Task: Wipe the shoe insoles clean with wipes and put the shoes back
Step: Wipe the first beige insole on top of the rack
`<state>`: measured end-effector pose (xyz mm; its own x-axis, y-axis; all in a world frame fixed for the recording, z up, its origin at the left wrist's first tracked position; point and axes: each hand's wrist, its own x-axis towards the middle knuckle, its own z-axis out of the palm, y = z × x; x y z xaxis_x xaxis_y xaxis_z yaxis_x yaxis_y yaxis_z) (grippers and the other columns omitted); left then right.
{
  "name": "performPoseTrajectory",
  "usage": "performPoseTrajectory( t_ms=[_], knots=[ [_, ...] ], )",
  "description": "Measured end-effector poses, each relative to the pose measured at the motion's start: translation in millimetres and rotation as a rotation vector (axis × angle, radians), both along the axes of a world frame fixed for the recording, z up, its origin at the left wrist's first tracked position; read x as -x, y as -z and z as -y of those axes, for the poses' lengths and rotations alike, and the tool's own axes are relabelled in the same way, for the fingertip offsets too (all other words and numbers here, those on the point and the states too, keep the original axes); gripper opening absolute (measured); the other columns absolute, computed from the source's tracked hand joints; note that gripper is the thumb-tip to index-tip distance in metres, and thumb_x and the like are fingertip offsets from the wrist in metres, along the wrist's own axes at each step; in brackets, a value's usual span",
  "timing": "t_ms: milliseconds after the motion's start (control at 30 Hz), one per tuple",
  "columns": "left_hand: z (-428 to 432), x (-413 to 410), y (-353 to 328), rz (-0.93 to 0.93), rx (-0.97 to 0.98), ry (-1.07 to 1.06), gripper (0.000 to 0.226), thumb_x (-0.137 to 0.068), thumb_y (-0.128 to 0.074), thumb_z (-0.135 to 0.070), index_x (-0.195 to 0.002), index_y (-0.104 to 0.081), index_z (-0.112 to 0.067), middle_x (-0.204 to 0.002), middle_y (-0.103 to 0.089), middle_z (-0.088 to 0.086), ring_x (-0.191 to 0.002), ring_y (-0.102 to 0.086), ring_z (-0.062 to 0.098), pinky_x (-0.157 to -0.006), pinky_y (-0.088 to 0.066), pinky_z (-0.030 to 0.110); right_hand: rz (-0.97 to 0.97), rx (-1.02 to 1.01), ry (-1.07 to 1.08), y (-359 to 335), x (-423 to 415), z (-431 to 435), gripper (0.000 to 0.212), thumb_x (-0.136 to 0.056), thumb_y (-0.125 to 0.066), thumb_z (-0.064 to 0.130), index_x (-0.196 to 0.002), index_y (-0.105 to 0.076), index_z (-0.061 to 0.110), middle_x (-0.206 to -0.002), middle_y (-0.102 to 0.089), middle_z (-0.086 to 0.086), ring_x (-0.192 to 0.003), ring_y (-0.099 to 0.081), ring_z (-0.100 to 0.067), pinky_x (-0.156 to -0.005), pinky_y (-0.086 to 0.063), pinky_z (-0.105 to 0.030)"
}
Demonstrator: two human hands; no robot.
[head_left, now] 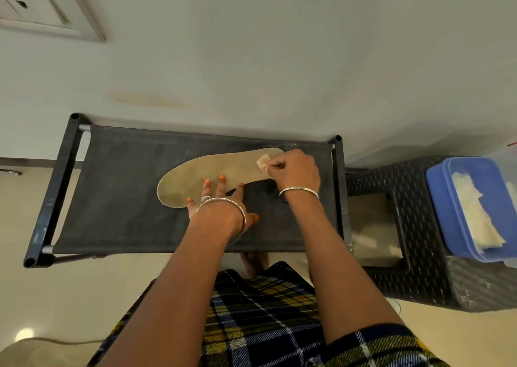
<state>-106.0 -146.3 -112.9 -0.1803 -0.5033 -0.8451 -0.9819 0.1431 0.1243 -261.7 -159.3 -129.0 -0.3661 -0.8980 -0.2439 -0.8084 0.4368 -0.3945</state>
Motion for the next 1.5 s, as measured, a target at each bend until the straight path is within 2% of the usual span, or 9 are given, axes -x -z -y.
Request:
performPoseTrajectory(
  t_ms=[100, 167, 333, 567, 800, 1000, 1100, 1233, 1500],
  knots=[
    [-0.1, 1.9, -2.1, -0.004, 0.003, 0.001, 0.083, -0.093, -0.041, -0.063, -0.152, 0.011, -0.037, -0.158, 0.028, -0.001, -0.145, 0.023, 0.032, -0.115, -0.004, 0.065, -0.087, 0.053, 0.126, -3.2, 11.7, -1.9, 0.015, -0.088, -0.069, 0.032, -0.092, -0.08, 0.023, -0.088, -0.076, 0.0, -0.082, -0.07, -0.023, -0.063, -0.046, -0.022],
    [-0.8, 4.7, -1.9, 0.005, 0.008, -0.003, 0.083, -0.093, -0.041, -0.063, -0.153, 0.011, -0.036, -0.158, 0.029, -0.001, -0.145, 0.023, 0.032, -0.115, -0.004, 0.065, -0.114, 0.039, 0.074, -1.7, 2.7, -0.7, 0.016, -0.089, -0.065, 0.025, -0.09, -0.079, 0.018, -0.089, -0.075, -0.005, -0.084, -0.07, -0.027, -0.066, -0.052, -0.027],
    [-1.9, 6.0, 1.2, 0.003, 0.009, -0.018, 0.085, -0.092, -0.041, -0.064, -0.151, 0.014, -0.04, -0.157, 0.029, -0.003, -0.145, 0.024, 0.031, -0.115, -0.003, 0.064, 0.139, -0.097, -0.162, -0.4, -18.9, -1.0, 0.017, -0.08, -0.076, 0.038, -0.09, -0.08, 0.024, -0.094, -0.075, 0.001, -0.087, -0.069, -0.025, -0.079, -0.058, -0.039],
    [-0.1, 4.7, -0.2, -0.004, 0.001, 0.007, 0.085, -0.092, -0.041, -0.064, -0.152, 0.012, -0.035, -0.158, 0.029, 0.0, -0.145, 0.024, 0.032, -0.115, -0.003, 0.065, -0.086, -0.032, 0.138, 0.5, 16.4, -1.5, 0.013, -0.083, -0.071, 0.028, -0.09, -0.077, 0.018, -0.09, -0.073, -0.006, -0.086, -0.069, -0.027, -0.065, -0.049, -0.027],
    [-0.6, 5.3, 7.5, -0.005, 0.011, -0.027, 0.087, -0.091, -0.043, -0.064, -0.151, 0.015, -0.04, -0.158, 0.029, -0.003, -0.145, 0.024, 0.031, -0.115, -0.004, 0.065, 0.161, -0.152, -0.165, 3.2, -18.4, 0.3, 0.017, -0.077, -0.079, 0.036, -0.078, -0.079, 0.02, -0.084, -0.074, 0.001, -0.078, -0.068, -0.02, -0.074, -0.058, -0.035],
    [1.3, 3.5, 6.8, -0.006, -0.001, 0.003, 0.086, -0.092, -0.042, -0.065, -0.153, 0.01, -0.035, -0.158, 0.029, -0.001, -0.145, 0.024, 0.033, -0.115, -0.004, 0.065, -0.094, -0.079, 0.155, 4.3, 20.3, 0.9, 0.02, -0.08, -0.072, 0.033, -0.093, -0.075, 0.018, -0.093, -0.072, -0.006, -0.089, -0.069, -0.029, -0.066, -0.049, -0.028],
    [0.5, 4.6, 7.4, 0.003, 0.004, -0.007, 0.086, -0.092, -0.042, -0.064, -0.153, 0.01, -0.035, -0.158, 0.029, -0.001, -0.145, 0.024, 0.032, -0.116, -0.005, 0.064, -0.088, -0.071, 0.08, 3.4, 1.0, 1.7, 0.016, -0.083, -0.068, 0.024, -0.094, -0.074, 0.013, -0.094, -0.071, -0.01, -0.09, -0.068, -0.03, -0.069, -0.052, -0.031],
    [-0.3, 8.2, 4.4, 0.007, 0.008, -0.012, 0.085, -0.092, -0.042, -0.064, -0.153, 0.011, -0.036, -0.158, 0.028, -0.001, -0.145, 0.023, 0.032, -0.116, -0.006, 0.063, 0.127, -0.147, -0.129, -2.5, -9.3, 0.1, 0.011, -0.079, -0.079, 0.03, -0.086, -0.08, 0.02, -0.092, -0.076, -0.001, -0.088, -0.069, -0.021, -0.08, -0.057, -0.033],
    [1.1, 9.8, -2.2, -0.006, 0.0, -0.008, 0.086, -0.093, -0.042, -0.063, -0.154, 0.009, -0.032, -0.158, 0.028, -0.001, -0.146, 0.023, 0.031, -0.116, -0.004, 0.063, -0.092, -0.04, 0.086, 1.0, 17.8, 0.5, 0.012, -0.082, -0.072, 0.026, -0.091, -0.077, 0.019, -0.096, -0.074, -0.006, -0.09, -0.07, -0.03, -0.074, -0.054, -0.032]
  ],
)
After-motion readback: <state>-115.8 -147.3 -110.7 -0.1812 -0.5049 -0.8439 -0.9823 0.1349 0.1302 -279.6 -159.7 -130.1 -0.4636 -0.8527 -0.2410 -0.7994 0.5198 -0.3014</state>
